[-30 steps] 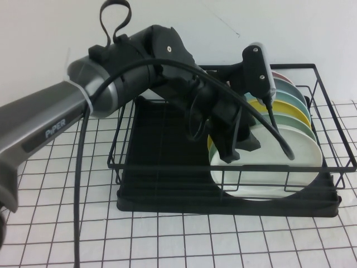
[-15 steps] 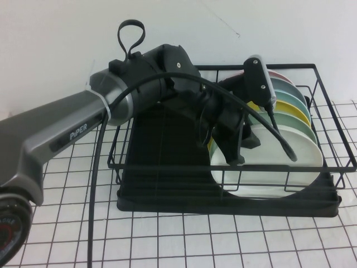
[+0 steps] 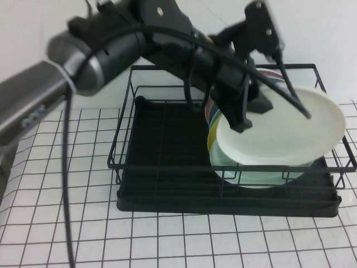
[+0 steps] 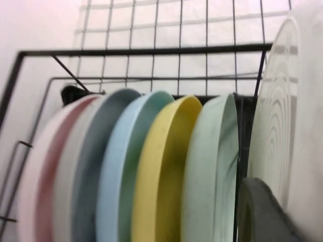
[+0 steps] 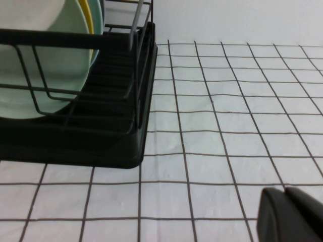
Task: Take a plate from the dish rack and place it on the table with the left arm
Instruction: Grasp the plate from the shelf, then place the plate from the table
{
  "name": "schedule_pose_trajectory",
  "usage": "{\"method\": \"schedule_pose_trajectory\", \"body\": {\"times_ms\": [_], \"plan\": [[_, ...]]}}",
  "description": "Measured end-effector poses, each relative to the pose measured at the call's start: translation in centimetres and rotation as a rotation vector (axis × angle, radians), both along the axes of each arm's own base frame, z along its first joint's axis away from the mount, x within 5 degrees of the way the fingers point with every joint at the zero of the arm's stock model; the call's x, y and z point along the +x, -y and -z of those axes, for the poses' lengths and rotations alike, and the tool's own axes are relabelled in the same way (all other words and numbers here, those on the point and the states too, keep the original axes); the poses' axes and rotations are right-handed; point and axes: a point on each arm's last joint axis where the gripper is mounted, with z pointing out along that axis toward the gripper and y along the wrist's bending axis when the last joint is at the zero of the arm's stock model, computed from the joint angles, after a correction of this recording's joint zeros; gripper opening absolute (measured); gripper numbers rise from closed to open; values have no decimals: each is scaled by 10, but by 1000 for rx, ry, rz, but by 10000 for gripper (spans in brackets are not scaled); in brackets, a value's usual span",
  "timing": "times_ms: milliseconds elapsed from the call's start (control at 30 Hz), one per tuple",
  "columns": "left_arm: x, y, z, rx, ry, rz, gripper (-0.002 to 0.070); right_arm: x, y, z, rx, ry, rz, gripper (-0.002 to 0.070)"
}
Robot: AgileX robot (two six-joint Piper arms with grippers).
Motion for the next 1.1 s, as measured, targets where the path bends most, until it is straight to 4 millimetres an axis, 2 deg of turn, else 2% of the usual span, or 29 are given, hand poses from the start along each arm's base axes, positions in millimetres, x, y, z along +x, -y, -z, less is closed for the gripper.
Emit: {"method": "schedule_pose_trajectory", "body": {"times_ms": [167, 333, 467, 600, 767, 867, 967, 1100], "plan": [[-17, -13, -34, -32, 17, -18, 109, 0, 0, 0, 0, 0, 0, -1], [-42, -33, -63, -31, -93, -127, 109, 0, 0, 0, 0, 0, 0, -1], [-54, -46, -65, 48, -276, -250, 109, 0, 0, 0, 0, 0, 0, -1], [-58, -48, -43, 122, -444, -318, 109, 0, 0, 0, 0, 0, 0, -1], [-63, -48, 16, 251, -613, -362, 109, 0, 0, 0, 0, 0, 0, -1], [-71, -41, 46, 266, -654, -385, 109, 0, 0, 0, 0, 0, 0, -1], [-80, -28, 67, 257, -687, -397, 109, 0, 0, 0, 0, 0, 0, -1], [-83, -16, 88, 272, -763, -419, 109, 0, 0, 0, 0, 0, 0, -1]]}}
